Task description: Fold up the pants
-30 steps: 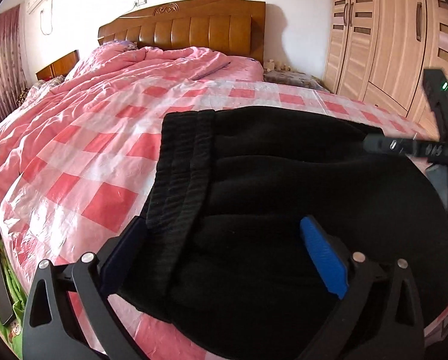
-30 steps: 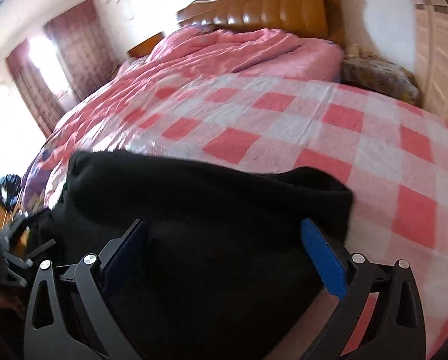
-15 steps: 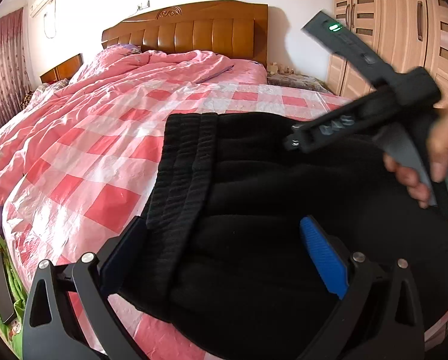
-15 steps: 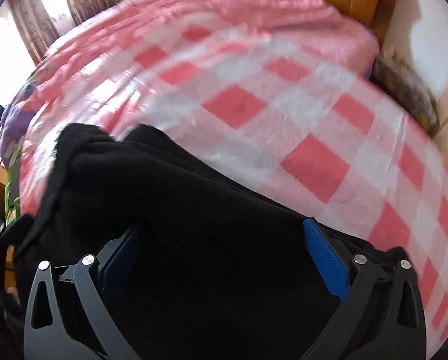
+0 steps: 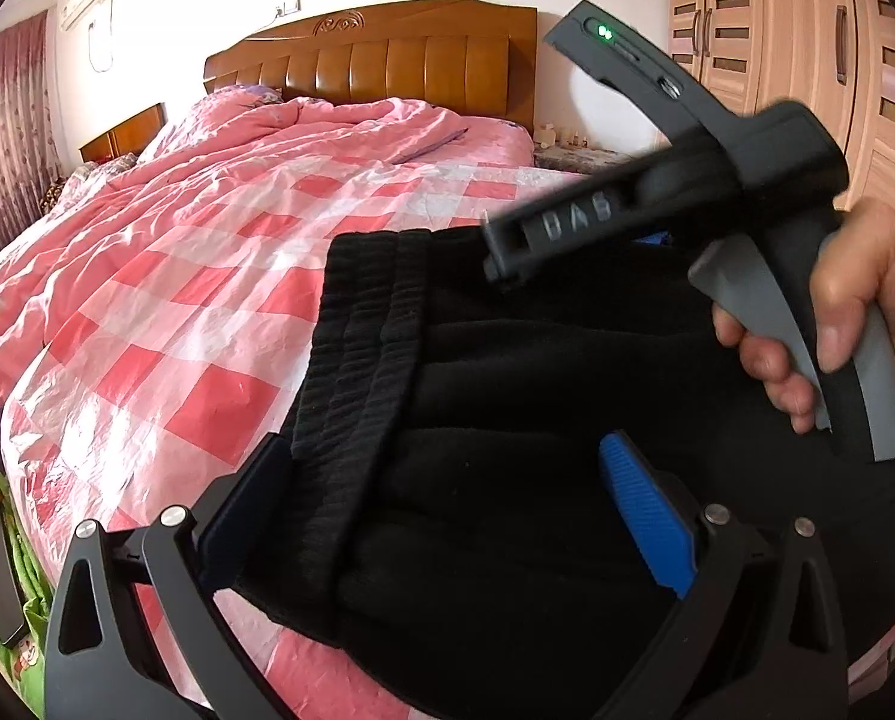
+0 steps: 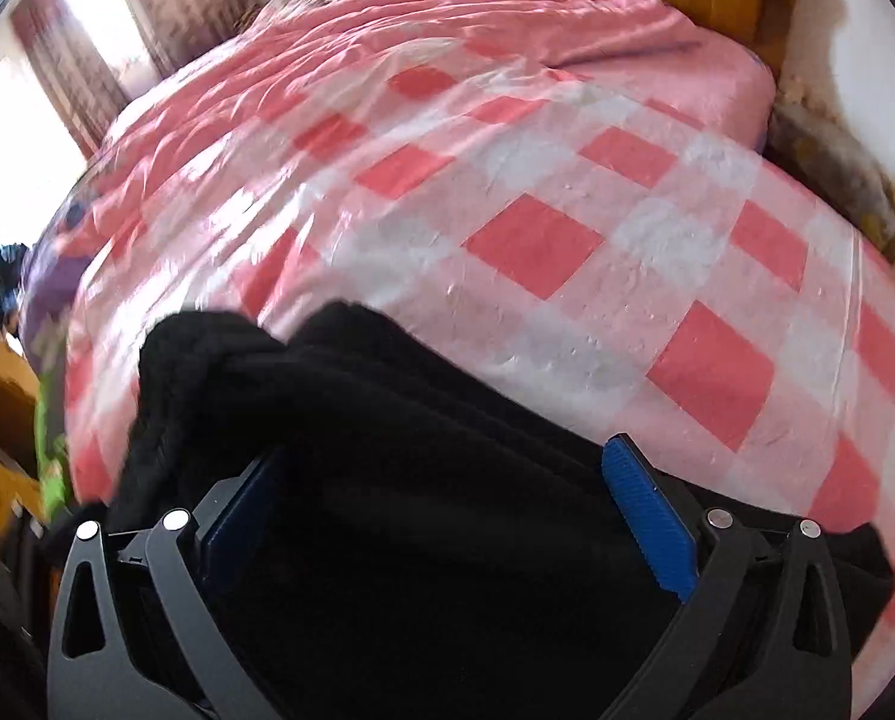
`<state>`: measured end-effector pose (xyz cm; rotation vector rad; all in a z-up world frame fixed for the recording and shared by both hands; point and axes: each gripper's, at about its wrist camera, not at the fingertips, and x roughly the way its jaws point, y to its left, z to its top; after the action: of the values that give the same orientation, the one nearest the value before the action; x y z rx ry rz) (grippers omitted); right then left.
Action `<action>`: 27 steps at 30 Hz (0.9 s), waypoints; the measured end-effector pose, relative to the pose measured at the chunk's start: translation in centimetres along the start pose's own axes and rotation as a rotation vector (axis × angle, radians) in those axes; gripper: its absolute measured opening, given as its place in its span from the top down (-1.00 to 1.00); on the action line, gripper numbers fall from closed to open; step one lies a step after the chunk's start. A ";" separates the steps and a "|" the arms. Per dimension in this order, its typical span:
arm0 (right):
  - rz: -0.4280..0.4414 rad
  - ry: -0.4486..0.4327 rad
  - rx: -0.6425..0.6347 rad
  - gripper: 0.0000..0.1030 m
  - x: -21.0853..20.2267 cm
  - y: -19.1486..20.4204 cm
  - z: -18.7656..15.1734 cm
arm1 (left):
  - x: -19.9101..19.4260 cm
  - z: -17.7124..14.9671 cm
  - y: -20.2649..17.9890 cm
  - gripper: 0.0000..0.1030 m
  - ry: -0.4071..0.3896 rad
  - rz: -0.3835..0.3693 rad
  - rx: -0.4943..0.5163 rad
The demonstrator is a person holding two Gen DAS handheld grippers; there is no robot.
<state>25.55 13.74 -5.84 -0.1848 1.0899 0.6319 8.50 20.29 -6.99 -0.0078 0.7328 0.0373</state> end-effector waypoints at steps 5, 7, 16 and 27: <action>0.100 -0.157 0.054 -0.91 -7.2 -0.7 -2.6 | -3.3 0.3 -0.5 -0.91 -0.078 0.043 0.014; 0.114 -0.249 0.065 -0.91 -11.7 -1.6 -6.2 | -5.7 0.6 -0.9 -0.93 -0.117 0.020 0.039; 0.000 -0.262 0.006 -0.91 -14.5 -1.2 -20.4 | -4.6 -1.2 -4.7 -0.97 -0.062 -0.012 0.148; 0.066 -0.181 0.088 -0.92 -10.2 -2.6 -22.7 | -3.1 -1.6 -4.5 -0.97 -0.033 -0.005 0.109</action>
<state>6.45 -2.28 -7.97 -0.0147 0.9494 0.6453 5.27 15.62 -6.14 0.0955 0.7013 -0.0070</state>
